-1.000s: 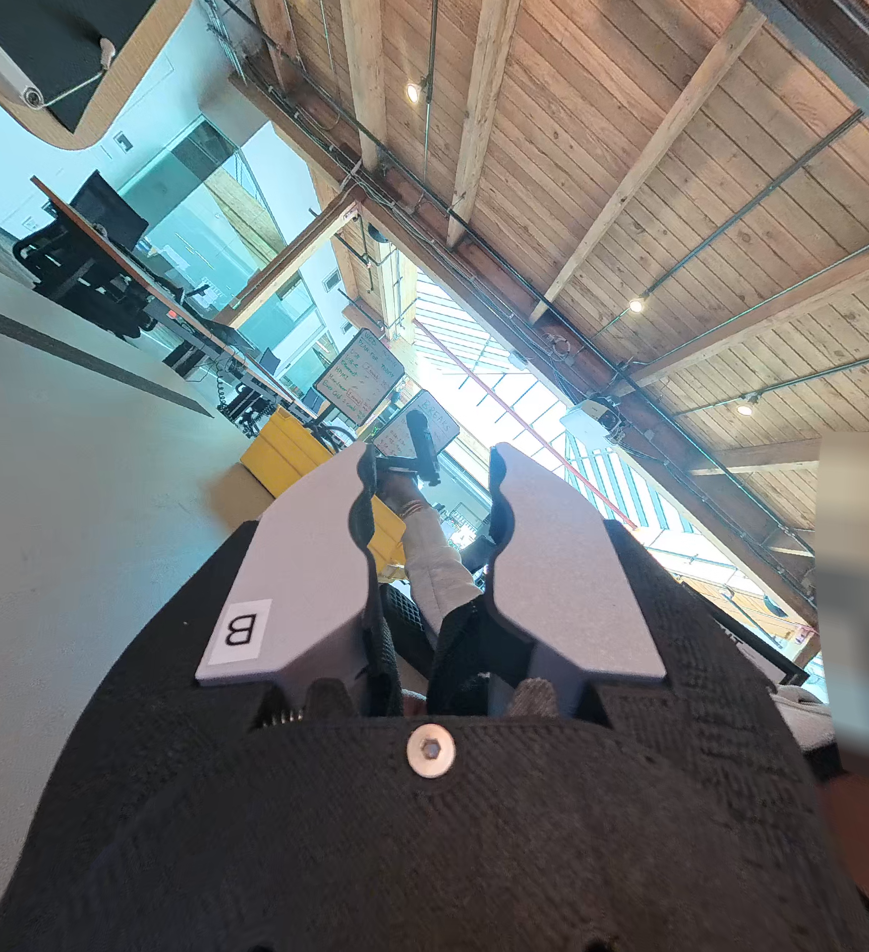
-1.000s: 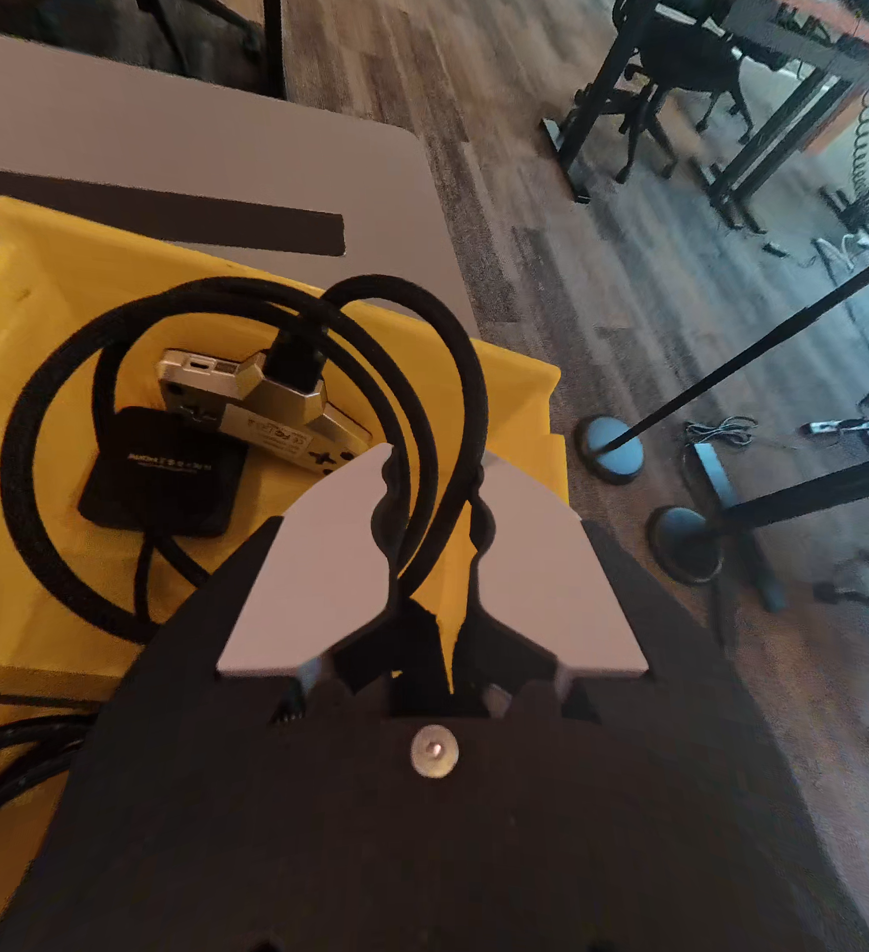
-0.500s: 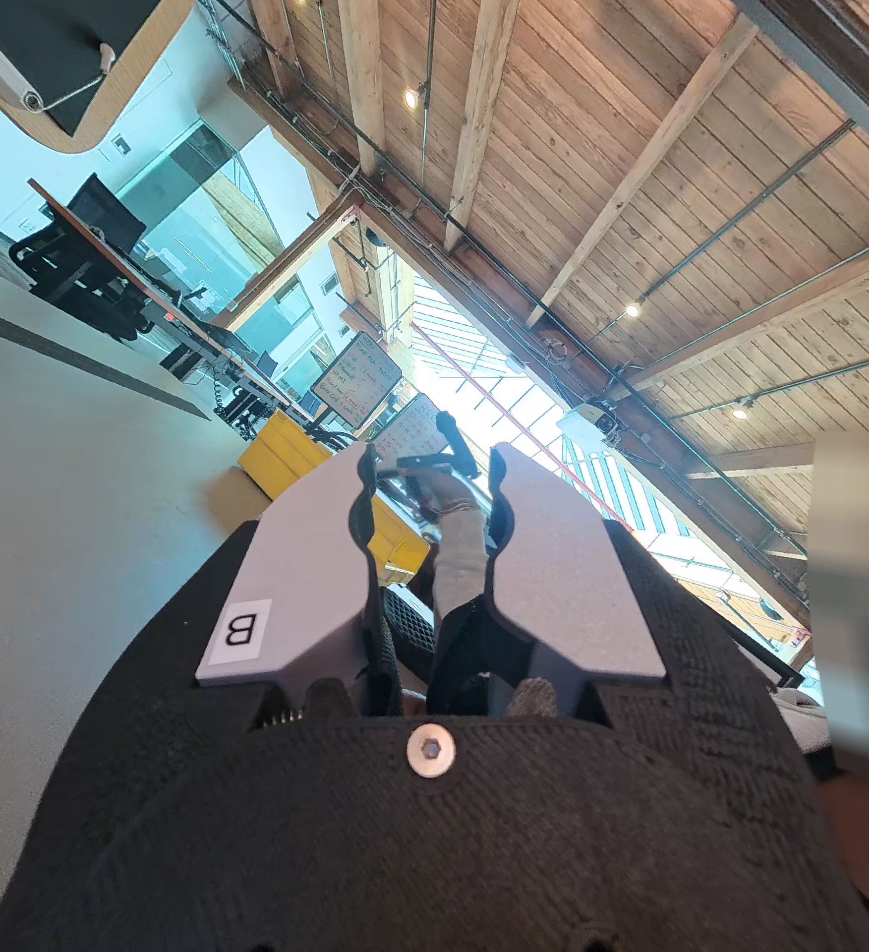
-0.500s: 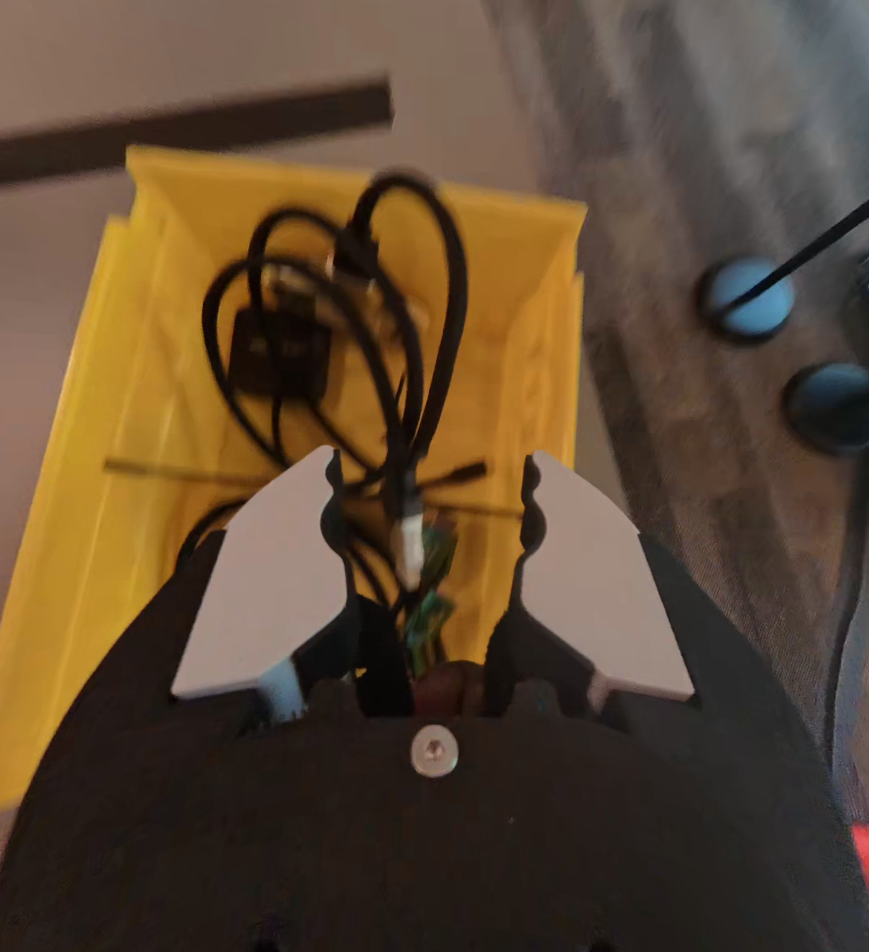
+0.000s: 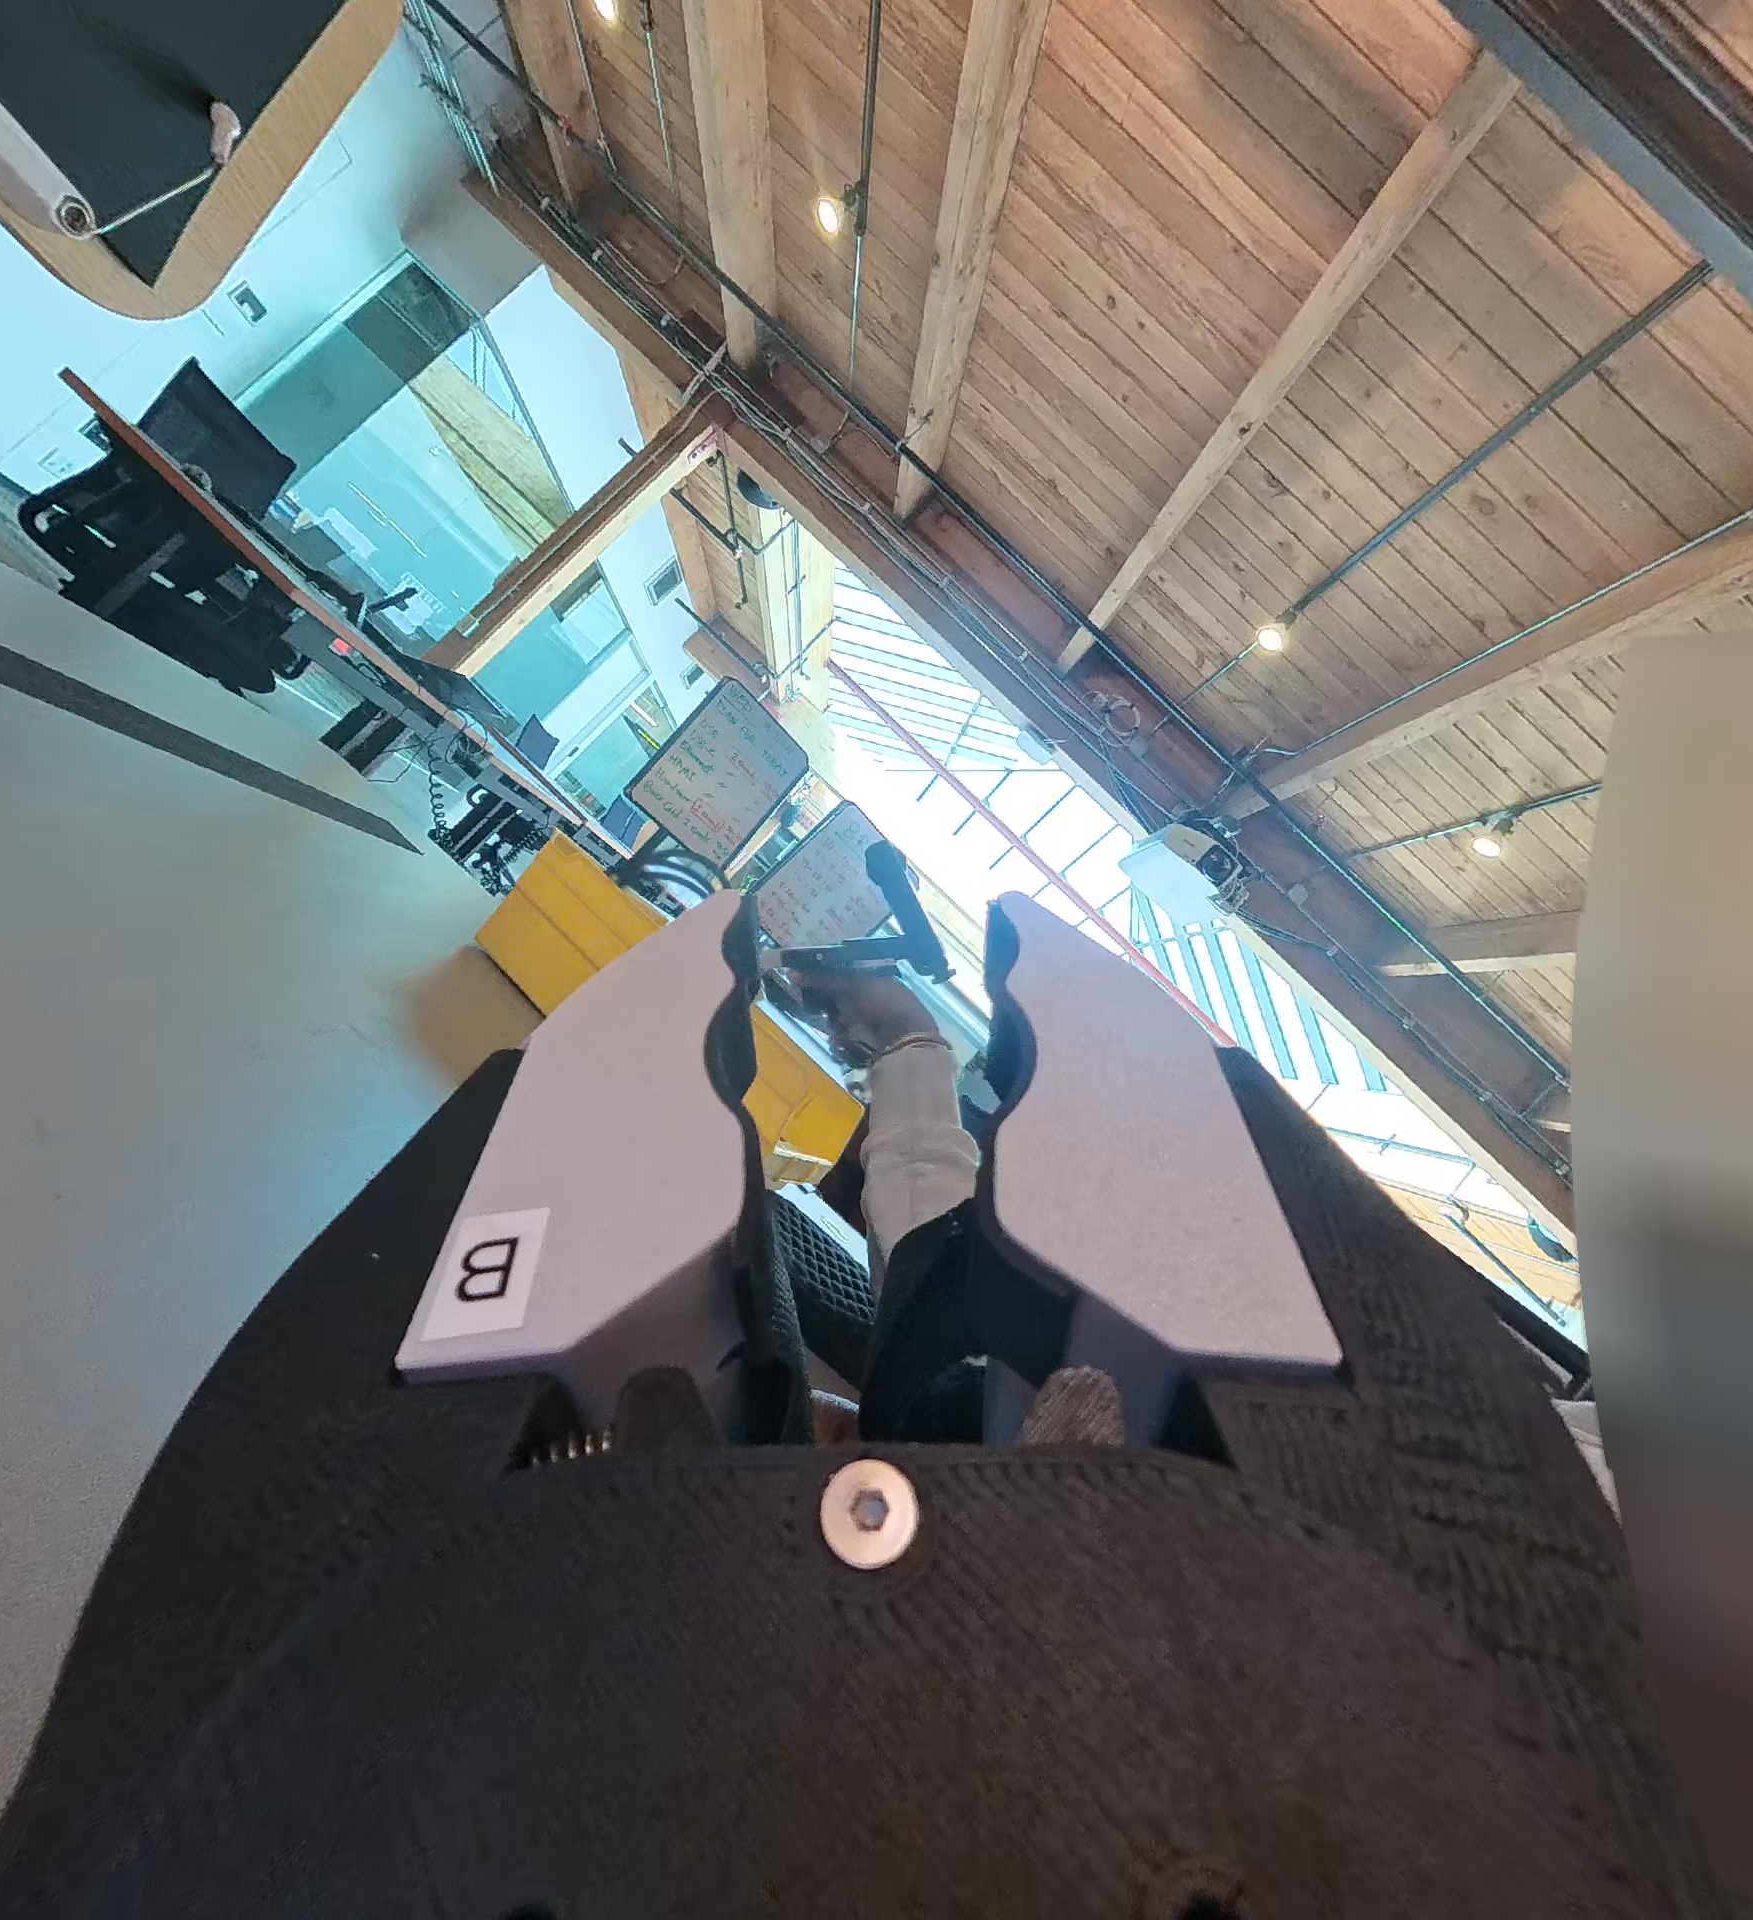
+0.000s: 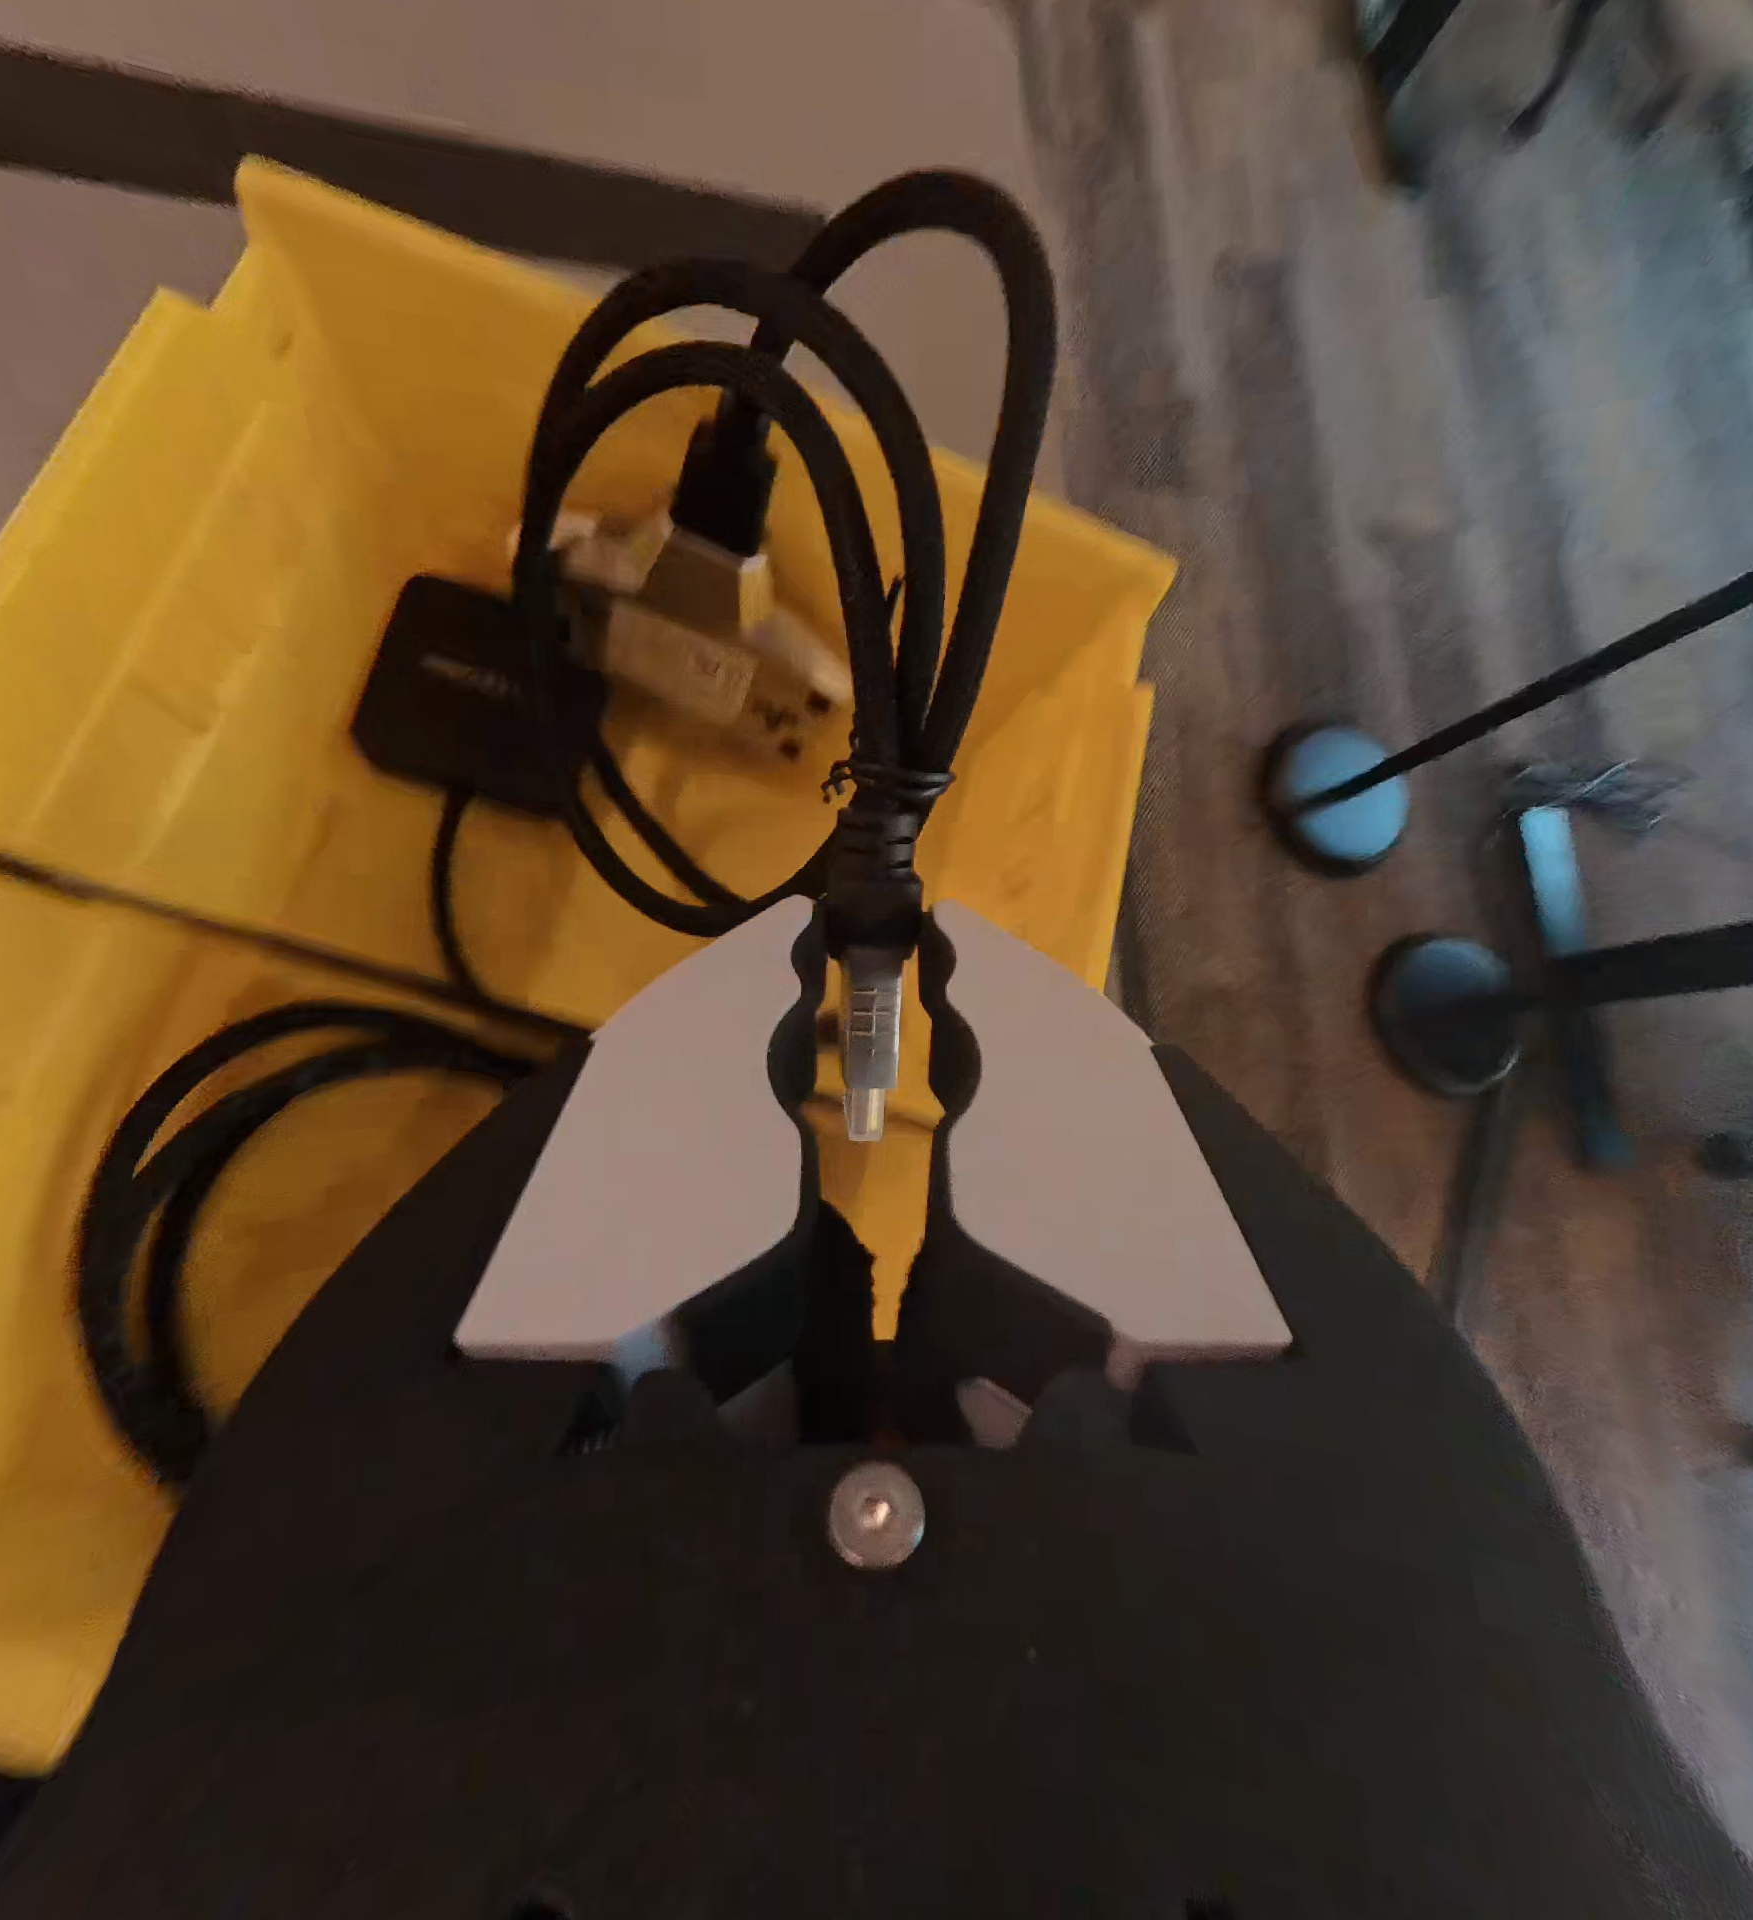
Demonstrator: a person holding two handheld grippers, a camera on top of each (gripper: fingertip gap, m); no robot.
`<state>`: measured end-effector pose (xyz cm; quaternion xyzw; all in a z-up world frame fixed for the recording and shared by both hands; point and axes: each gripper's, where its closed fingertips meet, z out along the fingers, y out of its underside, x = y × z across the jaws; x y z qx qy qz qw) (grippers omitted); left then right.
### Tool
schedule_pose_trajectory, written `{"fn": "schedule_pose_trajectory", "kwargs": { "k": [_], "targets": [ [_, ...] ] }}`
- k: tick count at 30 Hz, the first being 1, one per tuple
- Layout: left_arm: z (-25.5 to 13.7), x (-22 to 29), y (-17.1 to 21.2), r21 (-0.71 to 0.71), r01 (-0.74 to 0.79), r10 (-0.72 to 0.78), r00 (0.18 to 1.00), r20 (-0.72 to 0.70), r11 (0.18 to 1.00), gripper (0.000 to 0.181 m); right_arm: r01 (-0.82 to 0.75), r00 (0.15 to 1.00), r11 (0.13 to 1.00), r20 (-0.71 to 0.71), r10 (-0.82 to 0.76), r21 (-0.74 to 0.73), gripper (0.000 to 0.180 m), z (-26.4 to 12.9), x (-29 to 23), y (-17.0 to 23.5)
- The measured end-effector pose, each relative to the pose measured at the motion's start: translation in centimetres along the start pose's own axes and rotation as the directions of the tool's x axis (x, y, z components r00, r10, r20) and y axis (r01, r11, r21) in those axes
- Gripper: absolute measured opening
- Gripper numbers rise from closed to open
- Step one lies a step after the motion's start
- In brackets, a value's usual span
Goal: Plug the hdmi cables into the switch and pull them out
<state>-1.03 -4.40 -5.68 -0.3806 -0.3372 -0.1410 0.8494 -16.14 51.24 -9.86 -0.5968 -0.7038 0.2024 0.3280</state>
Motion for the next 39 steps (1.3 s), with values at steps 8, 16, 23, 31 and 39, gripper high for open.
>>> {"fn": "schedule_pose_trajectory", "kwargs": {
  "k": [8,16,23,31,39],
  "targets": [
    [0.0,0.0,-0.1,0.003,-0.001,0.001,1.000,-0.001,1.000,0.040,-0.226,0.967,0.937,0.057,0.250,-0.268,0.035,5.0,-1.0,4.4],
    [0.0,0.1,0.0,-0.001,-0.001,0.001,1.000,-0.004,1.000,0.040,-0.429,0.893,0.903,-0.149,0.425,-0.001,0.052,-3.6,4.8,2.5],
    [0.0,0.2,0.0,-0.001,-0.005,0.005,1.000,-0.006,1.000,0.040,-0.323,0.935,0.848,-0.002,0.355,-0.420,0.011,0.7,1.2,9.3],
    [0.2,0.7,0.1,-0.013,-0.031,0.030,0.999,-0.015,0.999,0.040,0.087,0.911,0.858,0.389,0.137,-0.506,0.012,-1.0,-7.9,7.7],
    [0.5,1.6,0.5,-0.047,-0.157,0.158,0.987,0.009,0.986,0.039,0.413,0.823,0.780,0.560,-0.098,-0.470,0.019,-0.3,-18.1,4.0]
  ]
}}
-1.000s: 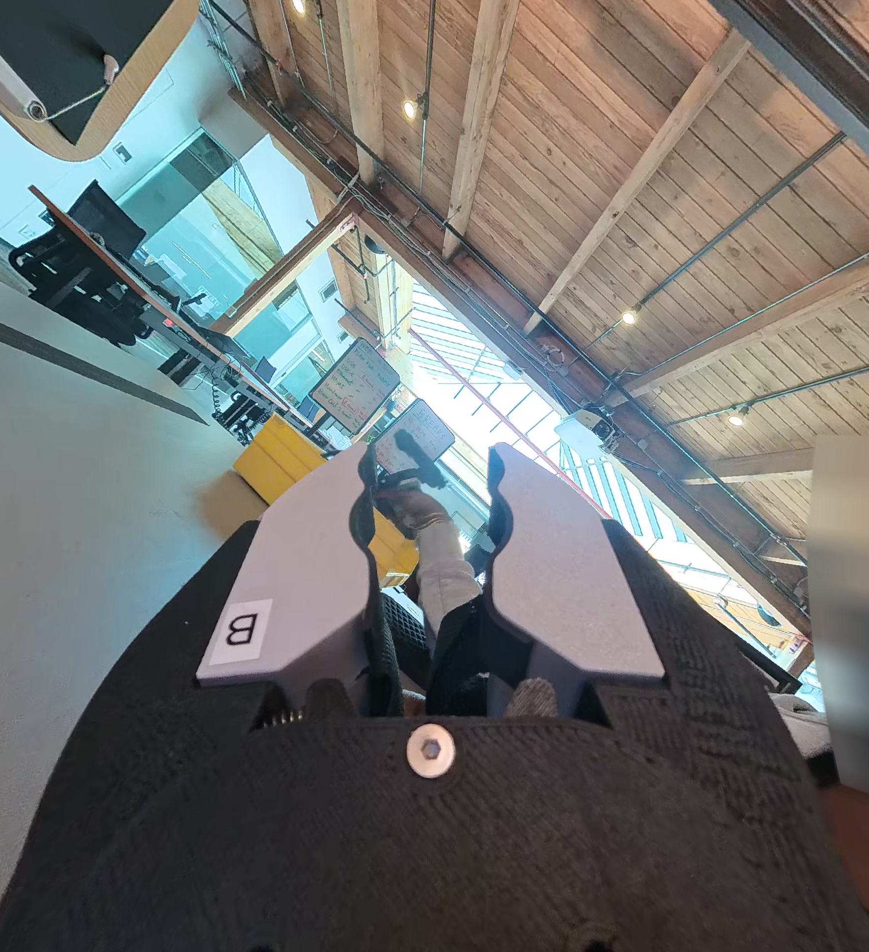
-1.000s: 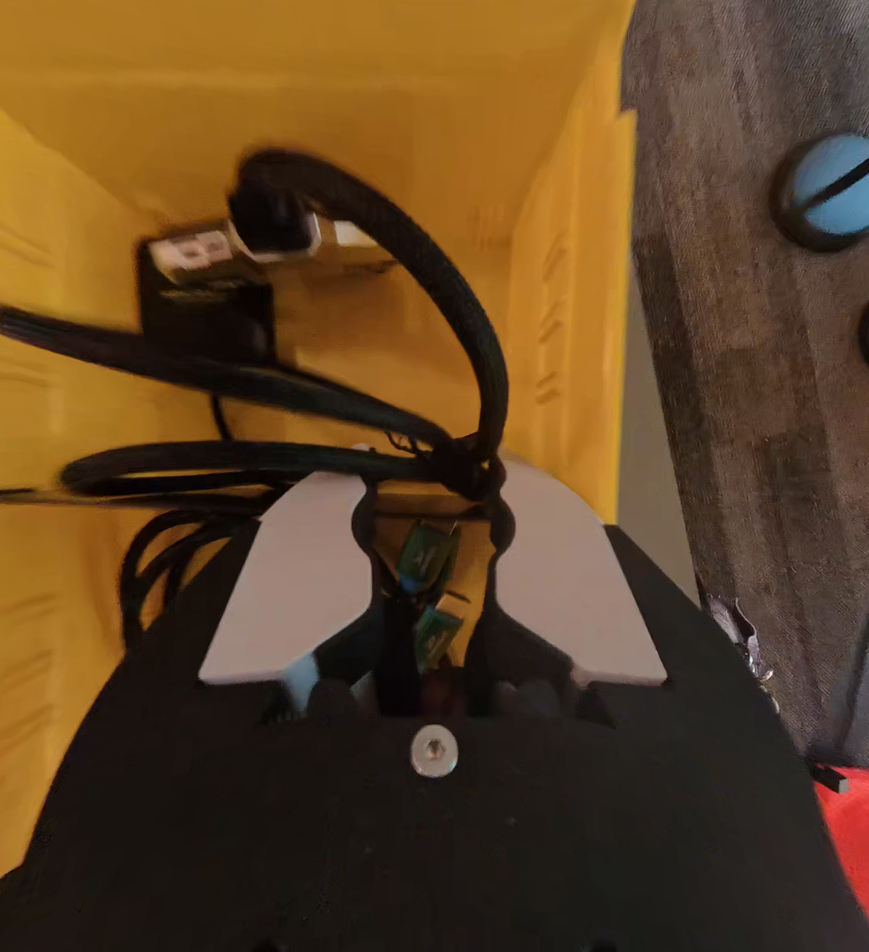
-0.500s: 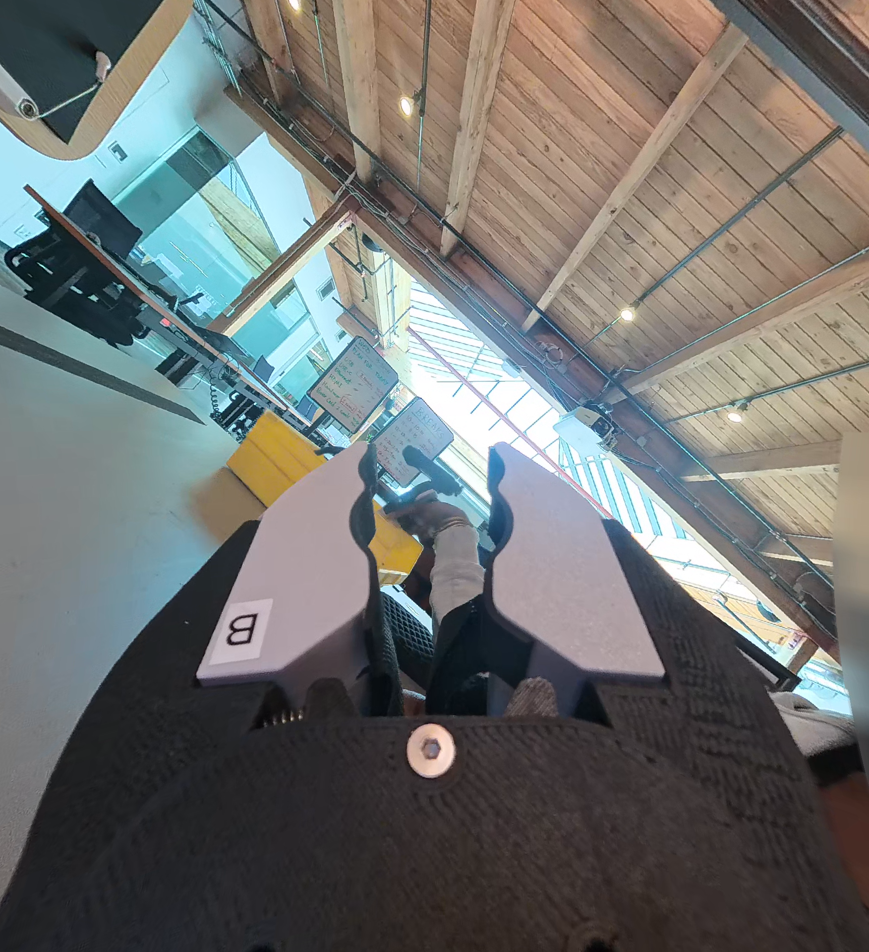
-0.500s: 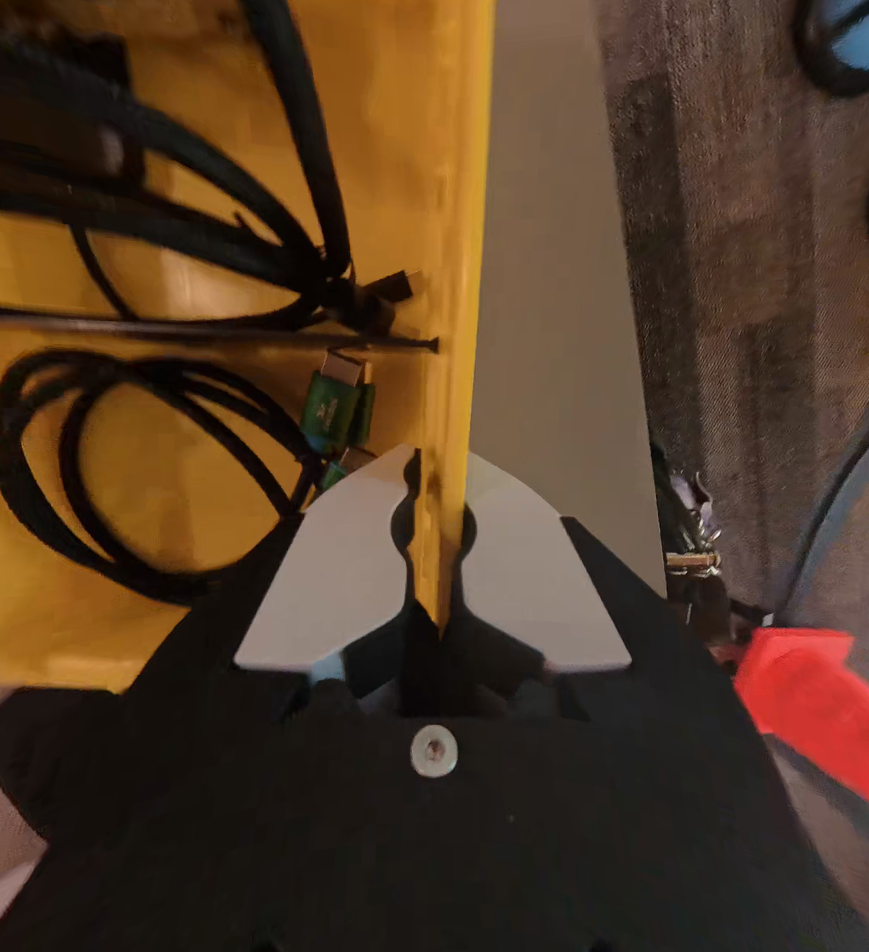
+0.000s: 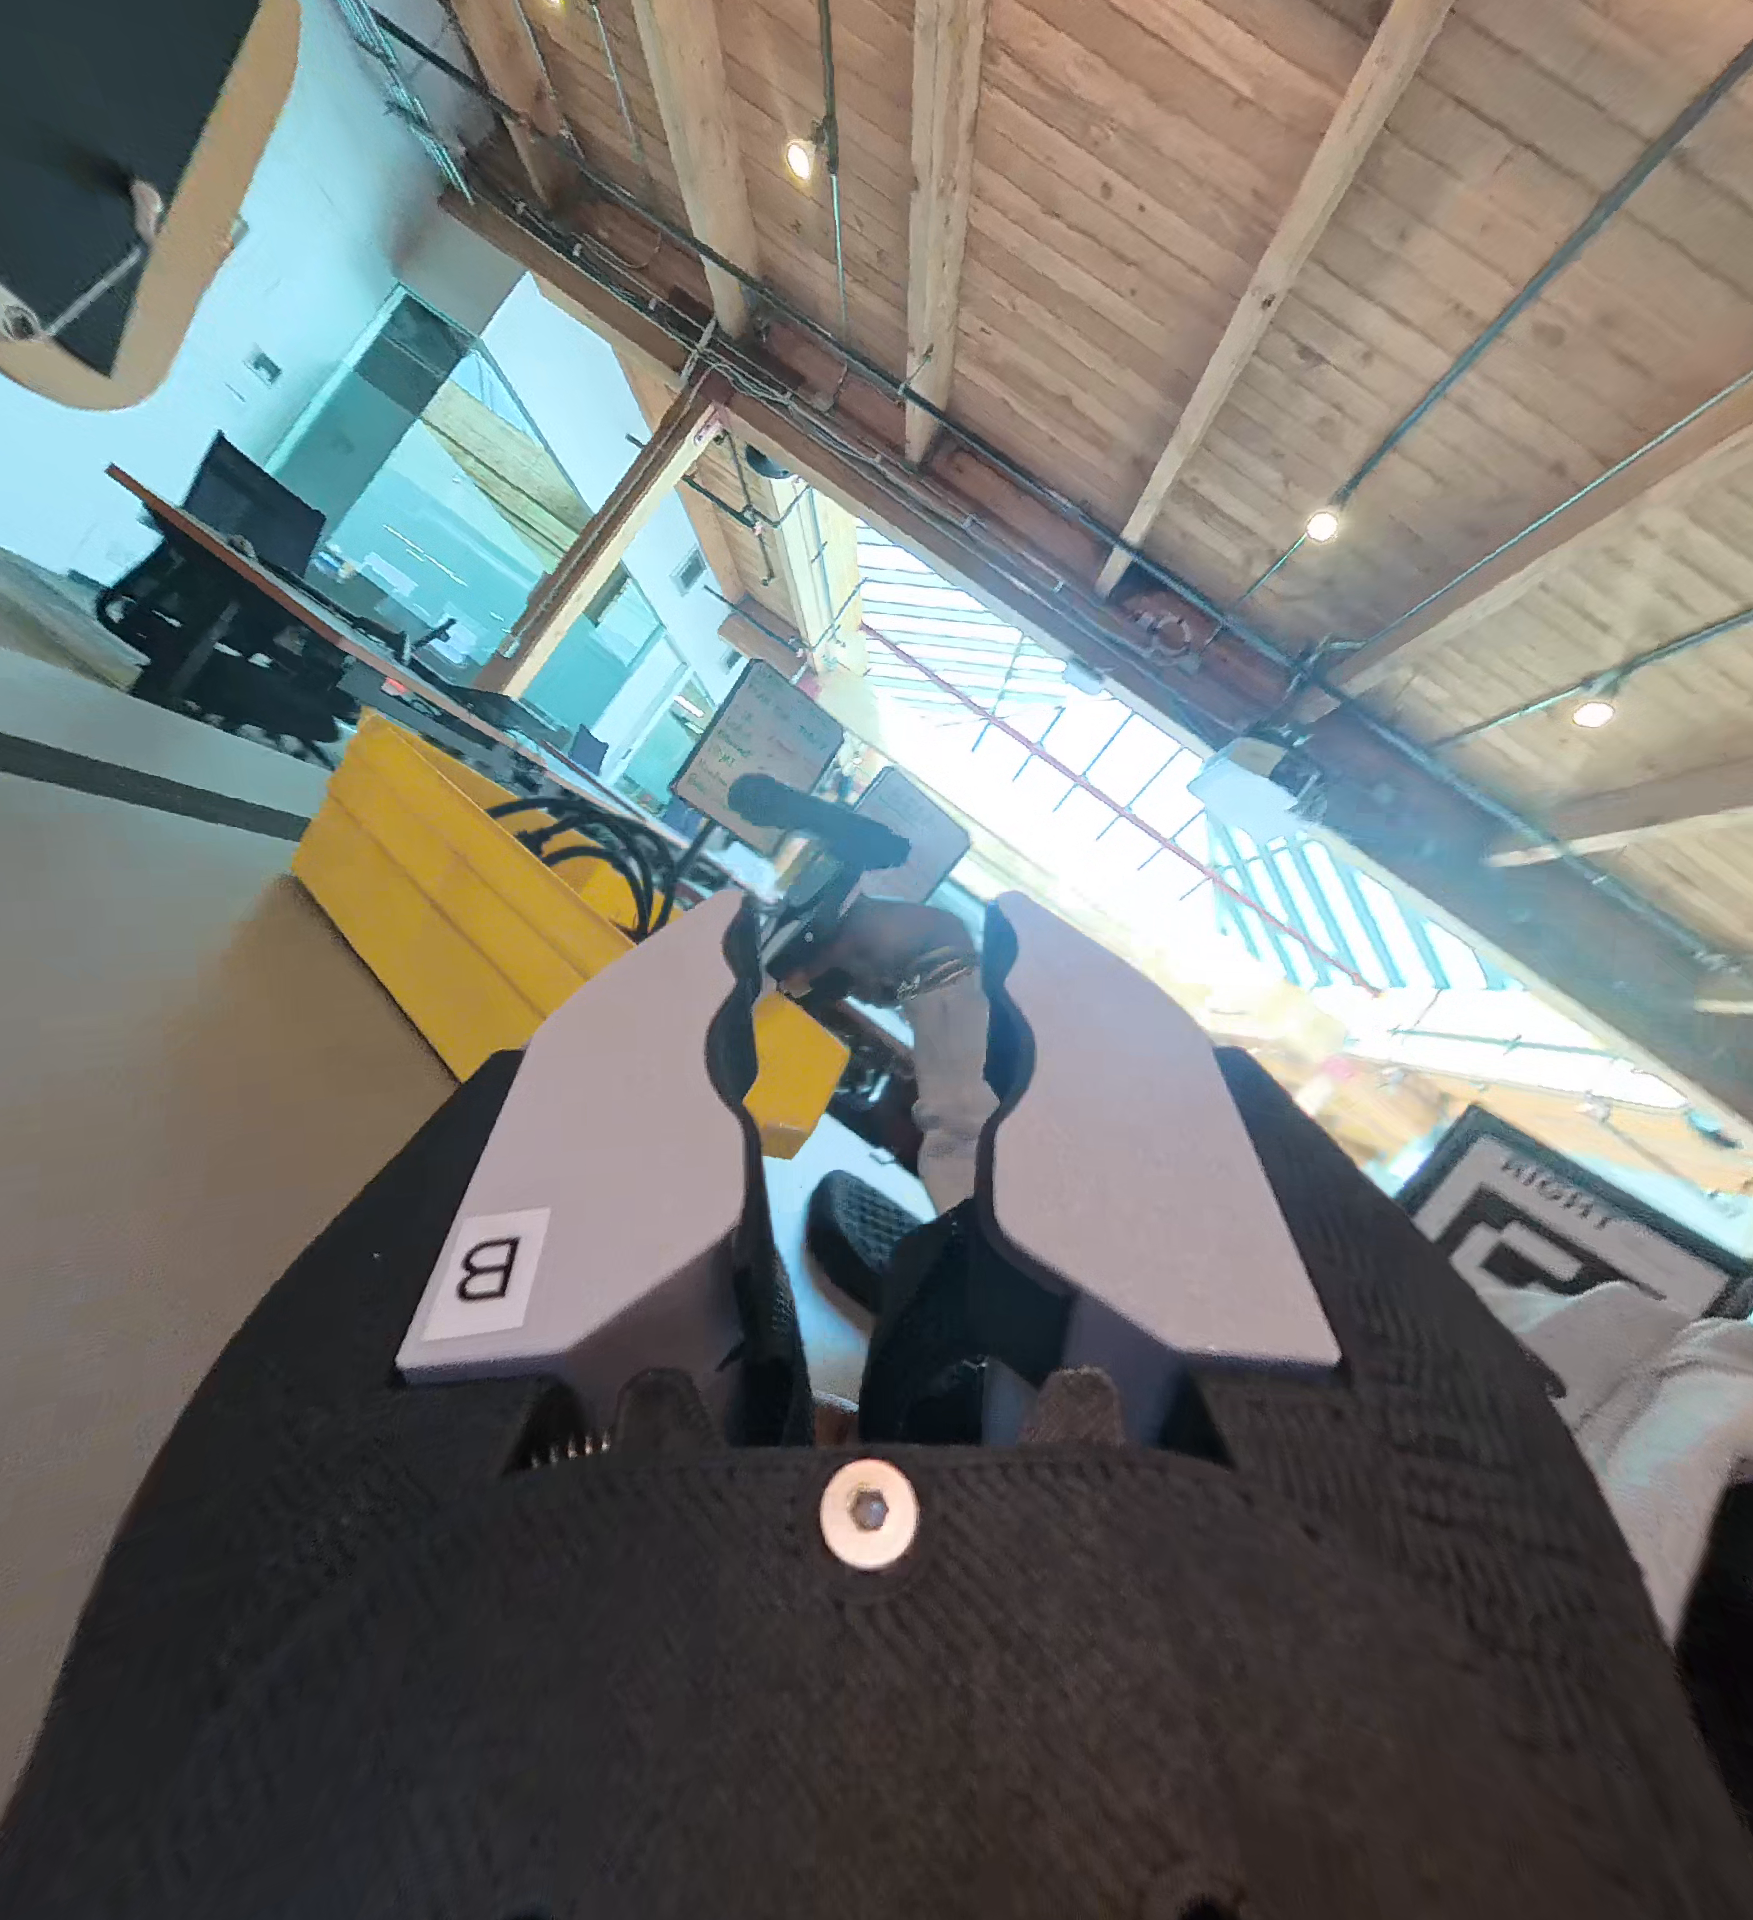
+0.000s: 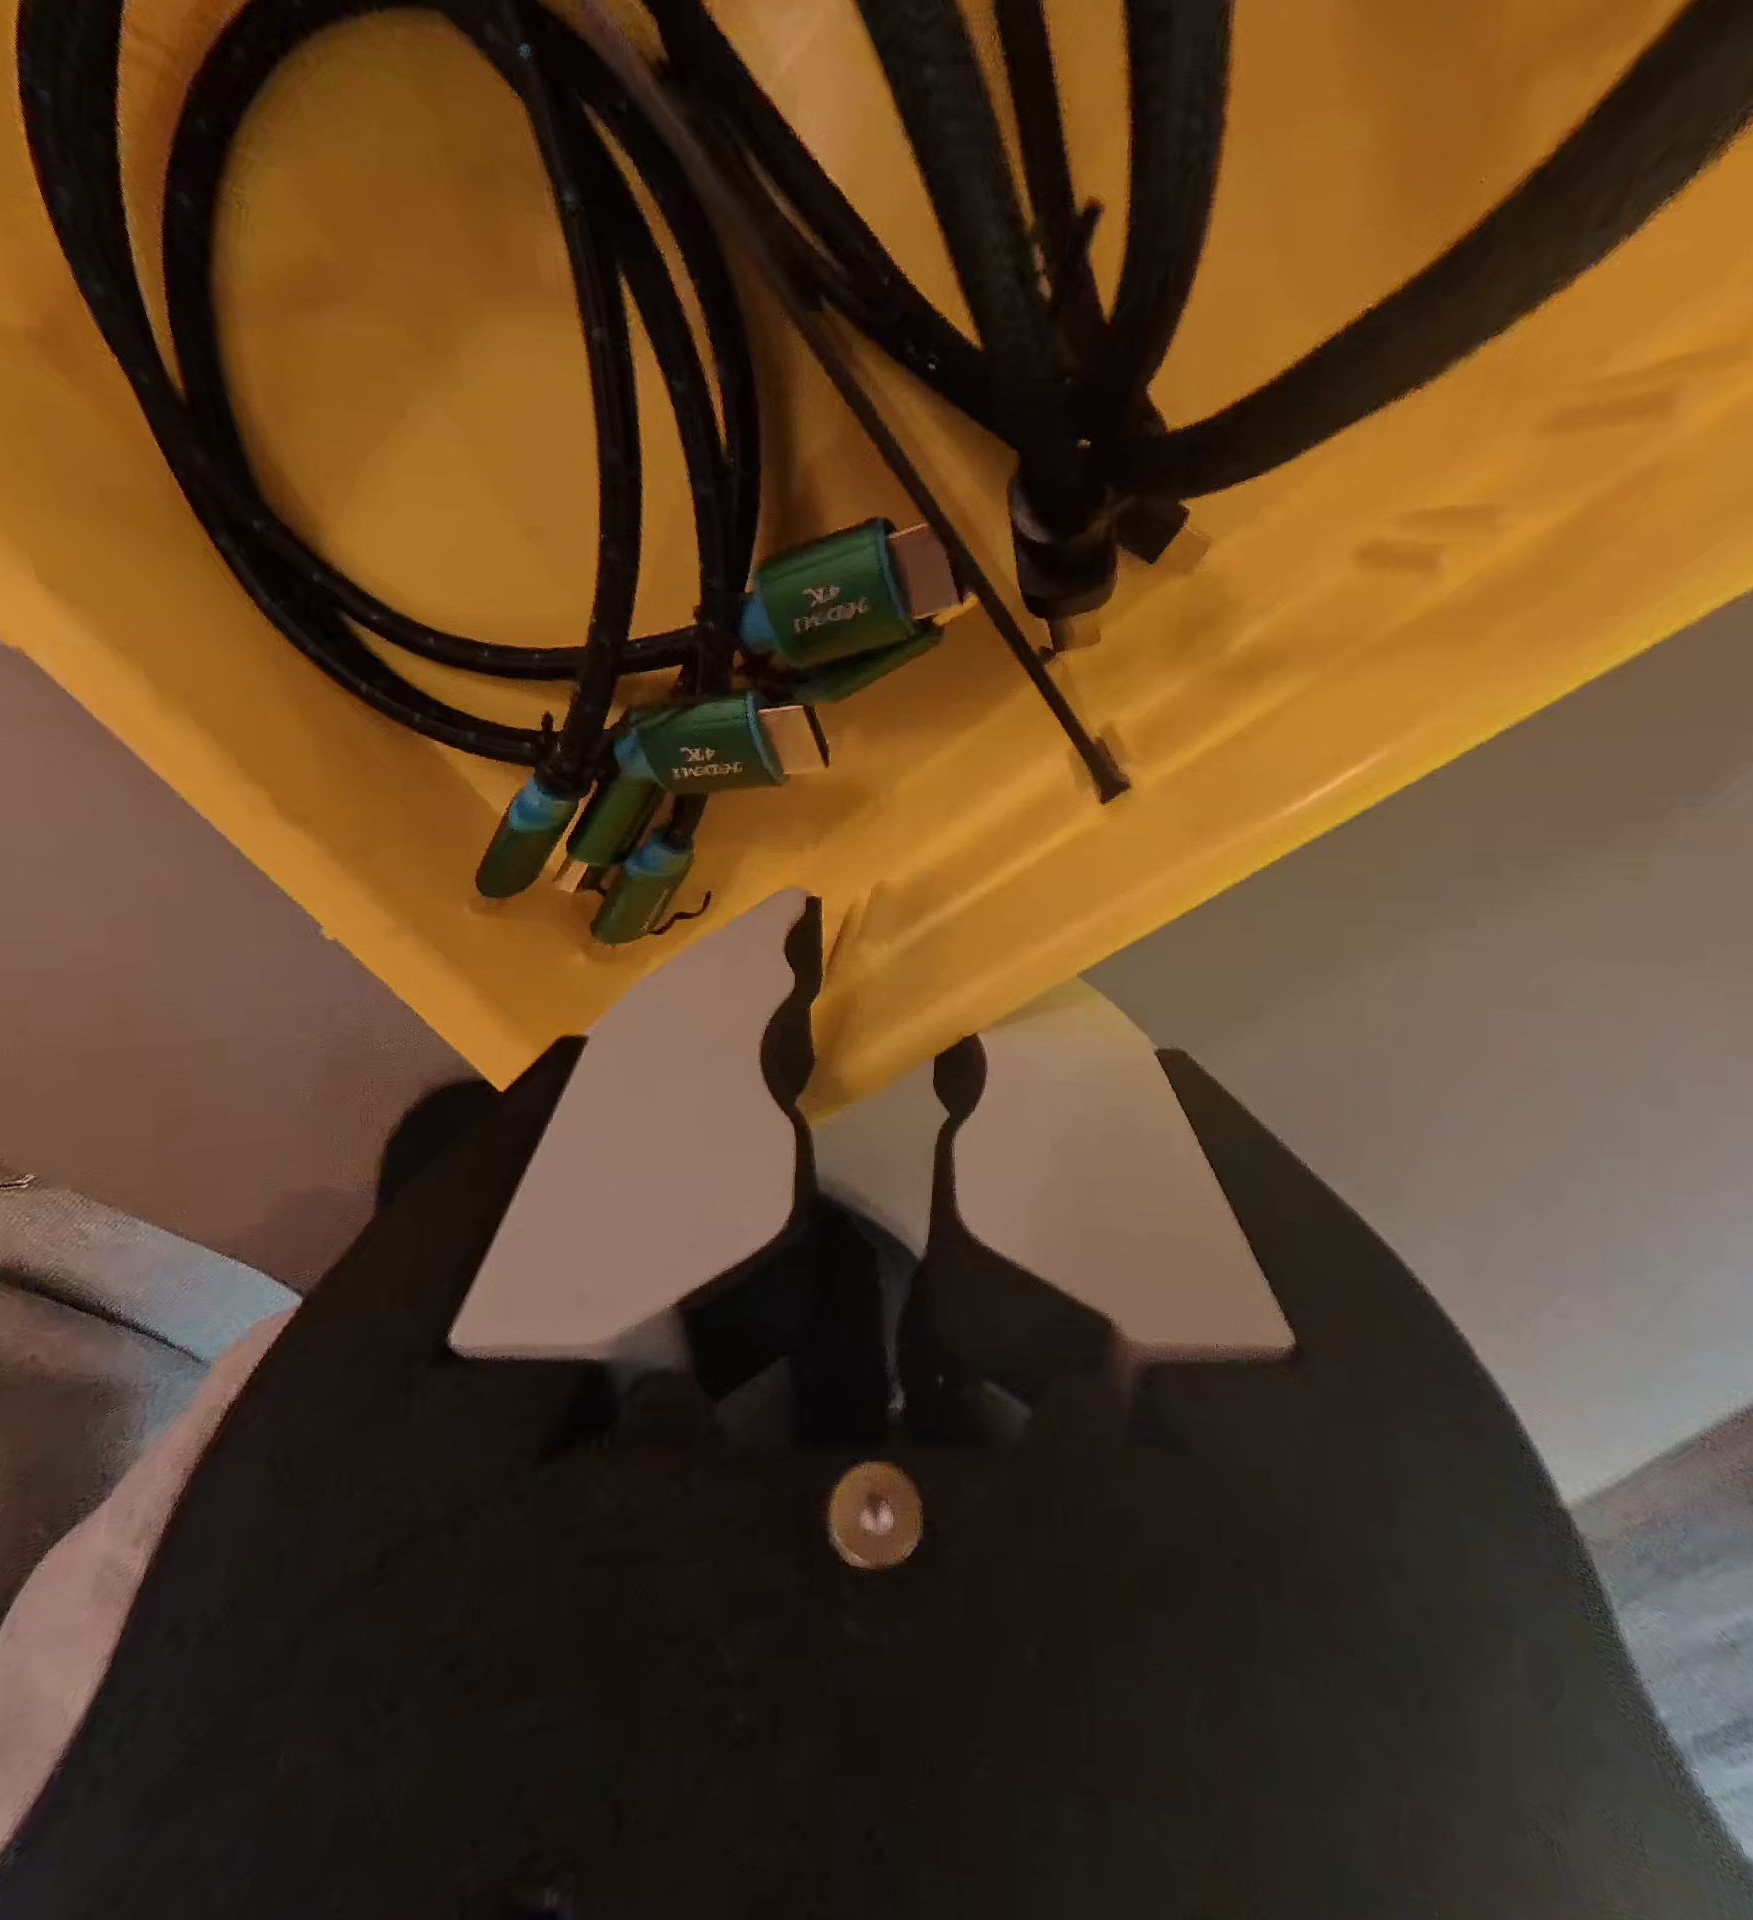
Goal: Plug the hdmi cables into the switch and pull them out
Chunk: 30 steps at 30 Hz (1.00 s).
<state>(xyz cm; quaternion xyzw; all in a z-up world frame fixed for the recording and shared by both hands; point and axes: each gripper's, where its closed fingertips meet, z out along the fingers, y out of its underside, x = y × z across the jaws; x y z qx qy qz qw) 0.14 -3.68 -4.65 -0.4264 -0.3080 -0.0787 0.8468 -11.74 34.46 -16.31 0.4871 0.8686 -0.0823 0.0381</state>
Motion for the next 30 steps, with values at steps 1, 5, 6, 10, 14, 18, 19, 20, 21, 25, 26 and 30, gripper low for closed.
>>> {"fn": "schedule_pose_trajectory", "kwargs": {
  "k": [1,5,6,10,14,18,19,20,21,25,26,30],
  "targets": [
    [0.0,0.1,0.1,-0.011,-0.041,0.041,0.999,0.016,0.999,0.040,0.035,0.999,0.999,0.009,-0.035,0.007,0.019,0.3,-1.1,-1.2],
    [-1.2,3.2,0.2,-0.031,-0.223,0.224,0.974,0.032,0.974,0.040,0.143,0.989,0.989,0.026,-0.144,0.021,0.020,1.3,-5.0,-4.8],
    [-1.9,4.3,0.2,-0.034,-0.265,0.267,0.963,0.039,0.964,0.040,0.177,0.984,0.984,0.022,-0.178,0.021,0.021,1.5,-6.0,-5.5],
    [-6.6,7.6,-0.4,-0.150,-0.465,0.487,0.852,0.191,0.873,0.040,0.312,0.950,0.949,0.011,-0.312,0.047,0.022,2.5,-9.8,-7.9],
    [-13.9,8.8,-3.3,-0.363,-0.632,0.723,0.523,0.452,0.685,0.040,0.365,0.921,0.923,0.097,-0.377,0.118,0.033,3.7,-14.9,-9.9],
    [-20.8,8.6,-6.4,-0.474,-0.625,0.743,0.274,0.611,0.621,0.040,0.335,0.883,0.920,0.273,-0.382,0.203,0.047,4.8,-20.8,-11.7],
    [-22.0,8.2,-6.8,-0.478,-0.606,0.725,0.255,0.640,0.636,0.040,0.315,0.876,0.920,0.302,-0.376,0.233,0.048,4.9,-21.9,-12.4],
    [-22.8,7.9,-6.7,-0.487,-0.589,0.721,0.258,0.643,0.645,0.041,0.294,0.869,0.919,0.326,-0.372,0.263,0.049,5.0,-23.0,-13.1],
    [-23.3,7.6,-6.5,-0.495,-0.577,0.721,0.260,0.643,0.650,0.041,0.275,0.861,0.916,0.348,-0.370,0.291,0.050,5.2,-24.0,-13.8],
    [-24.6,6.2,-6.5,-0.515,-0.554,0.710,0.218,0.669,0.655,0.043,0.215,0.825,0.902,0.425,-0.373,0.374,0.053,5.6,-27.8,-15.8],
    [-24.6,5.8,-6.3,-0.520,-0.544,0.711,0.224,0.667,0.659,0.044,0.207,0.817,0.898,0.437,-0.377,0.387,0.053,5.6,-28.8,-16.1],
    [-24.8,4.1,-5.9,-0.555,-0.505,0.710,0.183,0.680,0.662,0.046,0.148,0.792,0.885,0.483,-0.374,0.442,0.054,6.0,-32.2,-17.9]
  ]
}}
